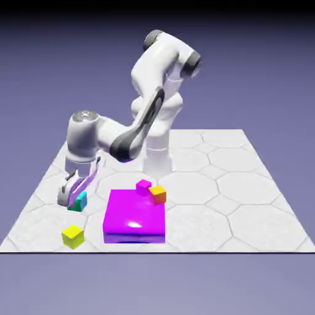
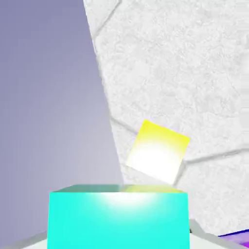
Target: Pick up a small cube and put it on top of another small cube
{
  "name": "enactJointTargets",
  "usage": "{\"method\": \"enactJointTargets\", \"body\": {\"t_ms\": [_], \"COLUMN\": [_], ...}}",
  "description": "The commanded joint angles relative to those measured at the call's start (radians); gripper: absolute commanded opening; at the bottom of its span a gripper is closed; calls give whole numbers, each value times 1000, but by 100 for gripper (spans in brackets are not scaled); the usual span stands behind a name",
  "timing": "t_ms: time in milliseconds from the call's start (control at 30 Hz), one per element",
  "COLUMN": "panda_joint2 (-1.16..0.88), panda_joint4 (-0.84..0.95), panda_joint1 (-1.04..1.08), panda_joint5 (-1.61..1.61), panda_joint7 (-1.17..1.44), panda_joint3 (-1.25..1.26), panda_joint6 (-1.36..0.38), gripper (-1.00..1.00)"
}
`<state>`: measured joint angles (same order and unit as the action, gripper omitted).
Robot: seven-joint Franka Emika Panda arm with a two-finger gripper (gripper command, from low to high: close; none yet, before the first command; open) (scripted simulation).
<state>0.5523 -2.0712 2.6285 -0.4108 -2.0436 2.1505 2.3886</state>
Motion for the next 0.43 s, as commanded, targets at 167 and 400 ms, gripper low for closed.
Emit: {"method": "enactJointTargets", "body": {"t_ms": [167, 400], "panda_joint2": [67, 89], "panda_joint4": [11, 13], "panda_joint1": [154, 174], "panda_joint5": [-24, -43], "panda_joint7": [-125, -114], "panda_joint3": [130, 153], "panda_joint6": [31, 51], "gripper": [-100, 100]}}
